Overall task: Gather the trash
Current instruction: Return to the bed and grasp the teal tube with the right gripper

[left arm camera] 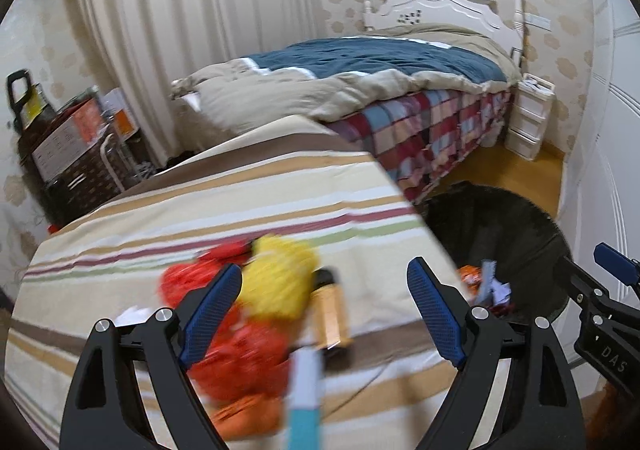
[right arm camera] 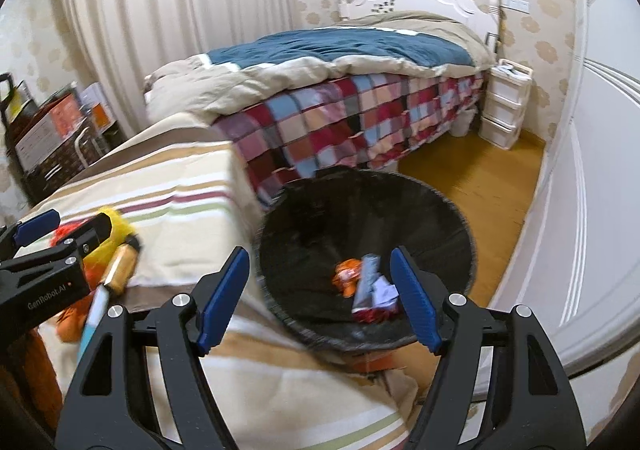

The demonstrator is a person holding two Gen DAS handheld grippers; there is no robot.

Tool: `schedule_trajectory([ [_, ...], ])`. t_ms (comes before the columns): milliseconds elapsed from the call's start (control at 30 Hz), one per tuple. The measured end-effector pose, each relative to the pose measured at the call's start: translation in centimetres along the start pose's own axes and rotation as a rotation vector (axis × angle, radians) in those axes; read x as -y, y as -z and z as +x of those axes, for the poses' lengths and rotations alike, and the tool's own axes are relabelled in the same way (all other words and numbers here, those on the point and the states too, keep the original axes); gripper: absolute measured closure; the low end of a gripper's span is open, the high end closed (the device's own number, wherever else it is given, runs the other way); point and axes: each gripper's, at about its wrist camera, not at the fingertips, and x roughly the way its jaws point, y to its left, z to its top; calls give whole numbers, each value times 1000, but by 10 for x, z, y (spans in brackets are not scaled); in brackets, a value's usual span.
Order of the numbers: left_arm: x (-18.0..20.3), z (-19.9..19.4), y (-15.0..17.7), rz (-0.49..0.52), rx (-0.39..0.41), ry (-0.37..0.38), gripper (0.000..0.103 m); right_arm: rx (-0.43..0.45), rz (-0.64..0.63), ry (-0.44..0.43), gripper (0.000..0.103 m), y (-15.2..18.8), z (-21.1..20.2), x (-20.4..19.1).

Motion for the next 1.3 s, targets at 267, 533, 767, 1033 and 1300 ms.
schedule_trajectory([
  [267,-60,-24,42,-58,-27,-64,19,-30,-71,-105,32,23,-17,-60],
  [533,-115,-35,76,-107,-56,-172,19,-96,-189,-206,32,44,-12,-129],
  [767,-144,-31,92,-155,-81,-209,19,-161,-272,-235,40,56,1,-175],
  [1033,-145,-29,99,-168,-91,-183,19,-218,-282,-208,53,58,17,-186],
  [1300,-136,-28,103,-163,-102,-141,19,-232,-292,-219,84,61,13,-179],
])
